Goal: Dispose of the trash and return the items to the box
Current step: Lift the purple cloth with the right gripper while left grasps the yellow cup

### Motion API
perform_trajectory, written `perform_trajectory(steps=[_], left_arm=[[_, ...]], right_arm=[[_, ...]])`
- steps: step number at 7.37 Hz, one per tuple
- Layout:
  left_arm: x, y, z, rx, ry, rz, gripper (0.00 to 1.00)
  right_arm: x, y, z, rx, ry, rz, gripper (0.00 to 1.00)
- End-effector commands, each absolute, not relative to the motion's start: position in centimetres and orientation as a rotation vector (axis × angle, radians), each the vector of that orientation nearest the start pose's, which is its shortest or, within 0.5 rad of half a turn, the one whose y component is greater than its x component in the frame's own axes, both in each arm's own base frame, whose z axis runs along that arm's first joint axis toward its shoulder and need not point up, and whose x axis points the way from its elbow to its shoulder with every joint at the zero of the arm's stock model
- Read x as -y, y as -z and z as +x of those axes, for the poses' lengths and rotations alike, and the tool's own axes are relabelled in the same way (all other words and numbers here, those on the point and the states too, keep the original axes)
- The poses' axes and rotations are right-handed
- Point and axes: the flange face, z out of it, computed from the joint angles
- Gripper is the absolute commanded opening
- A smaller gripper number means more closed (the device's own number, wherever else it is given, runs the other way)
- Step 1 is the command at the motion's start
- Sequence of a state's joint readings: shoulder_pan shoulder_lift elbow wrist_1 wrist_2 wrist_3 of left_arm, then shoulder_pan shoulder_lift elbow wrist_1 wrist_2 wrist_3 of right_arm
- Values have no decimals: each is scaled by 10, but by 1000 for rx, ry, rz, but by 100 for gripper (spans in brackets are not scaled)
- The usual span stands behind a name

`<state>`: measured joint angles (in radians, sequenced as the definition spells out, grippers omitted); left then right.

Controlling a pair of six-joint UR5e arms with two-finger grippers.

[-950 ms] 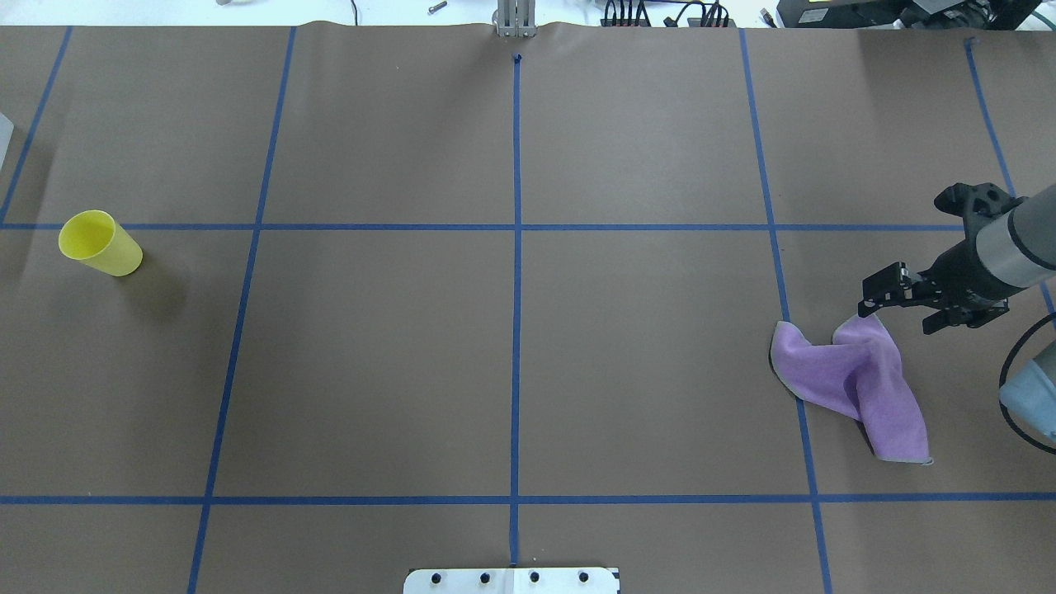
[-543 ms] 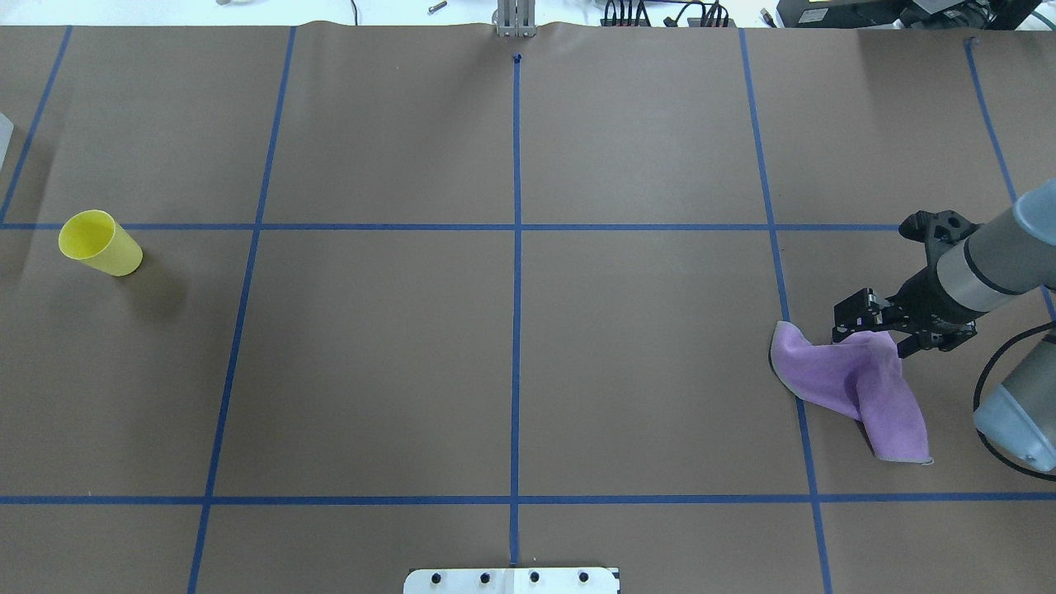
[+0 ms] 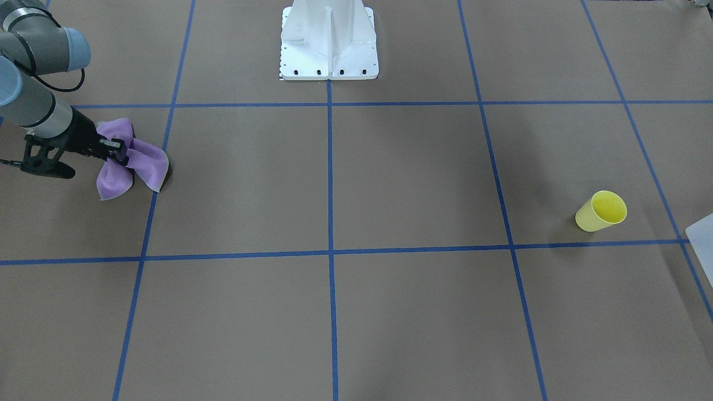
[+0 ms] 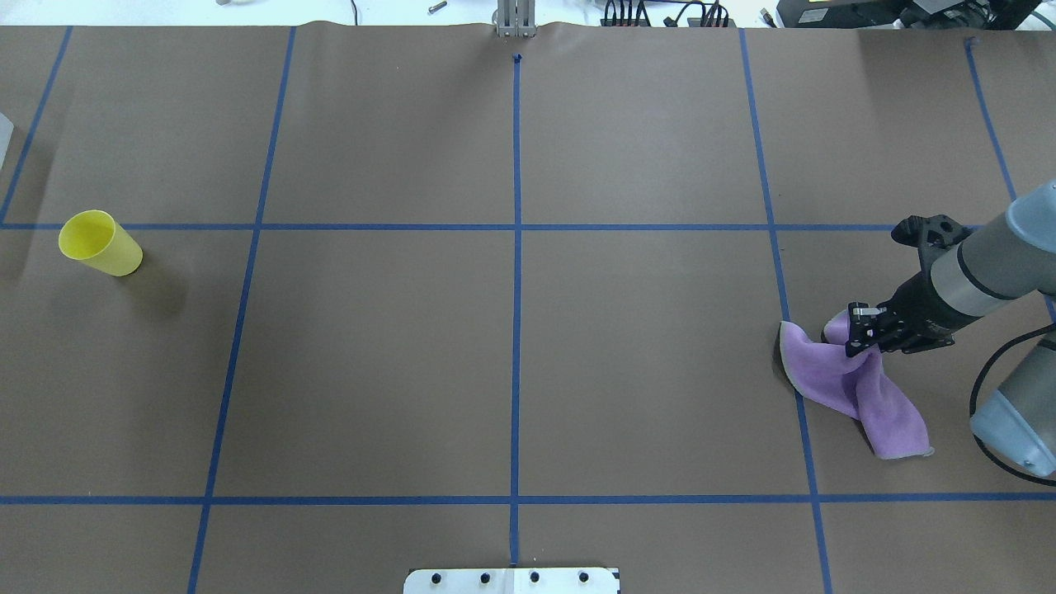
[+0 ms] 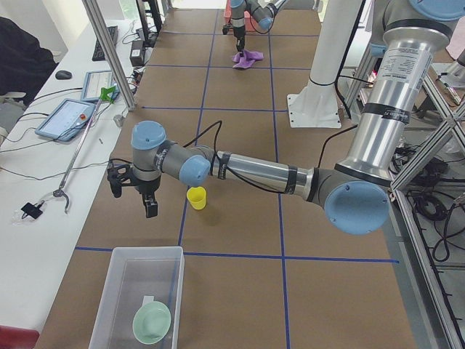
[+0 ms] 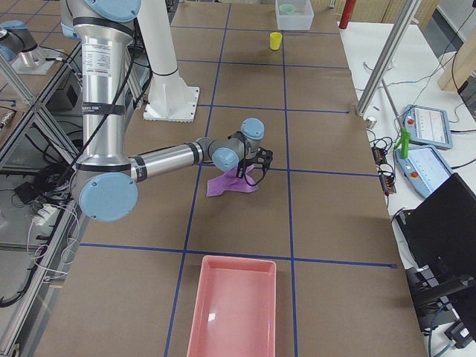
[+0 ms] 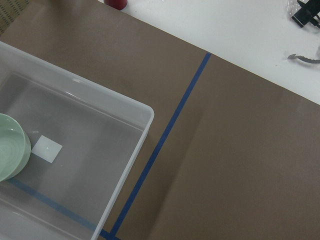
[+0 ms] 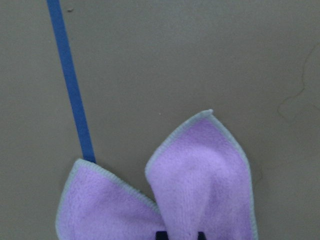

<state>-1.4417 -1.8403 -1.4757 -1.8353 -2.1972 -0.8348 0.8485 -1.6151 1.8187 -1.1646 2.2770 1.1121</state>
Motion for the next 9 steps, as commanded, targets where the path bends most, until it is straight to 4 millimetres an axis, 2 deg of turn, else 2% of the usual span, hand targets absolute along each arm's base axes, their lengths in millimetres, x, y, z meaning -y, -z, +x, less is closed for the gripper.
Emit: perform_trajectory(steps=[1, 2, 3, 6, 7, 9], left_arm=[[620, -540, 59, -763, 455, 79, 98], [601, -558, 76, -786, 429, 96, 98], [582, -568, 73, -807, 417, 111, 98], [521, -559, 113, -822, 315, 90, 97], [519, -561, 120, -820, 304, 82, 97], [521, -572, 136, -807, 285, 64, 96]], right_arm=[[418, -493, -228, 912, -207, -146, 0], [420, -485, -201, 935, -241, -130, 0], [430, -482, -166, 973, -296, -128, 0], [436, -485, -98, 1033, -392, -119, 0], [433, -488, -74, 1041, -412, -95, 0], [428, -500, -45, 1032, -441, -65, 0]])
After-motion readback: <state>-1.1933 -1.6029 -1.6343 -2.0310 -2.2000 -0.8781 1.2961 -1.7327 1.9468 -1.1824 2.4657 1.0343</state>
